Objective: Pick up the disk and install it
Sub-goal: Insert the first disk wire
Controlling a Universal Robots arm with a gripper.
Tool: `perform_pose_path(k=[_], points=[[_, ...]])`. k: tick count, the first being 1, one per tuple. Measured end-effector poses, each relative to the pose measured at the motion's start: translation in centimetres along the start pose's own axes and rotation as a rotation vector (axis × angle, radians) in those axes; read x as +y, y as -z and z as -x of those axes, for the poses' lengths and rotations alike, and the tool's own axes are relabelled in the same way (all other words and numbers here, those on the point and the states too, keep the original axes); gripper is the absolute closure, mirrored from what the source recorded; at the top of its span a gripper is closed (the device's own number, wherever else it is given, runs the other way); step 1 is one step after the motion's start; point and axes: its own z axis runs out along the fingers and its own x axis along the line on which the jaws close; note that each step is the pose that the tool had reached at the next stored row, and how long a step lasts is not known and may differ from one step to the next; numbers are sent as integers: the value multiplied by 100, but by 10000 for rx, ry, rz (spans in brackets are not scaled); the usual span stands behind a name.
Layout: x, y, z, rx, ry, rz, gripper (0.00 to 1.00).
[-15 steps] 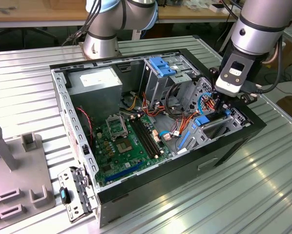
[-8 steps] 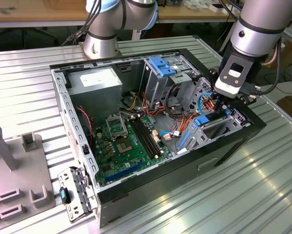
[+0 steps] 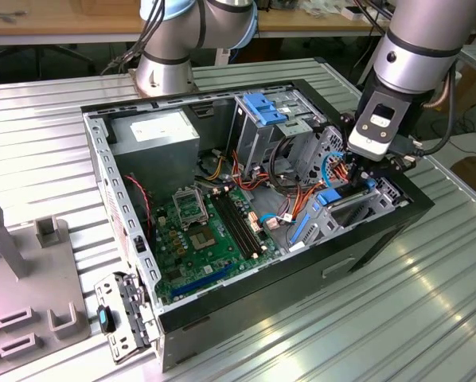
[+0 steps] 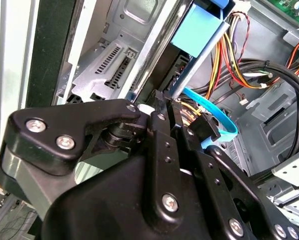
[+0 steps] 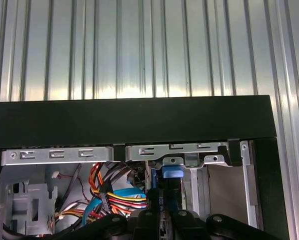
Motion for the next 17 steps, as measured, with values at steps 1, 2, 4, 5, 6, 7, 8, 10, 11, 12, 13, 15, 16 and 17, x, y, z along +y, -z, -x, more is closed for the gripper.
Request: perform_pose_path(k=[1,2,4,5,6,7,8,10,11,12,13,15,16,17], points=[[-1,-5,0,23,-3,0,82],[5,30,2,2,0,-1,76],[18,122,7,3,-1,3,76],[22,146,8,1,0,3,76],[21,144,8,5,-1,3,76],[21,144,8,4,-1,3,76],[22,145,8,4,0,4,78],[21,145,8,3,0,4,89],[21,145,8,3,-1,4,89],[21,145,8,3,0,4,89],[22,145,8,3,0,5,89],[22,145,8,3,0,5,89],[22,145,8,3,-1,6,89],[21,145,8,3,-1,6,89]])
